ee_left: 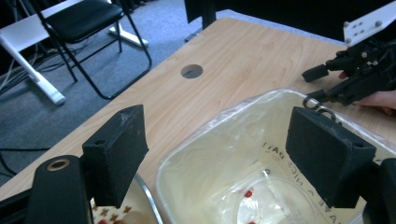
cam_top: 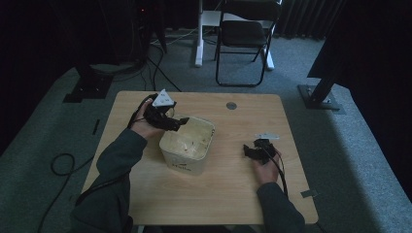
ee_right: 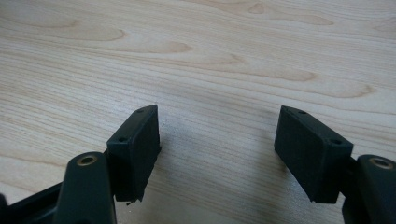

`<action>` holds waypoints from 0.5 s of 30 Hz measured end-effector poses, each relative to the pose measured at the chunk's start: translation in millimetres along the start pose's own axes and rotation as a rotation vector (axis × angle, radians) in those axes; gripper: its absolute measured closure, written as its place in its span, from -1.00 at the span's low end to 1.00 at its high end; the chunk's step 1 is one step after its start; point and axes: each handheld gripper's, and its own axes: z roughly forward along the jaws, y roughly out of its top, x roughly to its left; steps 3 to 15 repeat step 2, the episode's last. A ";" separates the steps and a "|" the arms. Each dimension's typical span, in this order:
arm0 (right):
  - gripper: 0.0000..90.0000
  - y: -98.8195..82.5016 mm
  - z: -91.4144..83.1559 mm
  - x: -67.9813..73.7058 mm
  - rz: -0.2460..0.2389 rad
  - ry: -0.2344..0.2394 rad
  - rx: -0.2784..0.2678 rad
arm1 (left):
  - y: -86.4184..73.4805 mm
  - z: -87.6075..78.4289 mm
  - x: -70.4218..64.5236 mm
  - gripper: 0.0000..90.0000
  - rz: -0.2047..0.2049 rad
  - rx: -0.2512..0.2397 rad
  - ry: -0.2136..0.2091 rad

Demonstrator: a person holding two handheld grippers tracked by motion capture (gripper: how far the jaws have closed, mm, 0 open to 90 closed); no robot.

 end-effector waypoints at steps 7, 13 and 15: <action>-0.32 0.0 0.0 0.0 0.000 0.000 0.000 | -0.7 -3.1 3.0 -0.52 -0.015 -0.006 0.009; -0.32 0.0 0.0 0.0 0.000 0.000 0.000 | -0.7 -3.1 3.0 -0.52 -0.015 -0.006 0.009; -0.32 0.0 0.0 0.0 0.000 0.000 0.000 | -0.7 -3.1 3.0 -0.52 -0.015 -0.006 0.009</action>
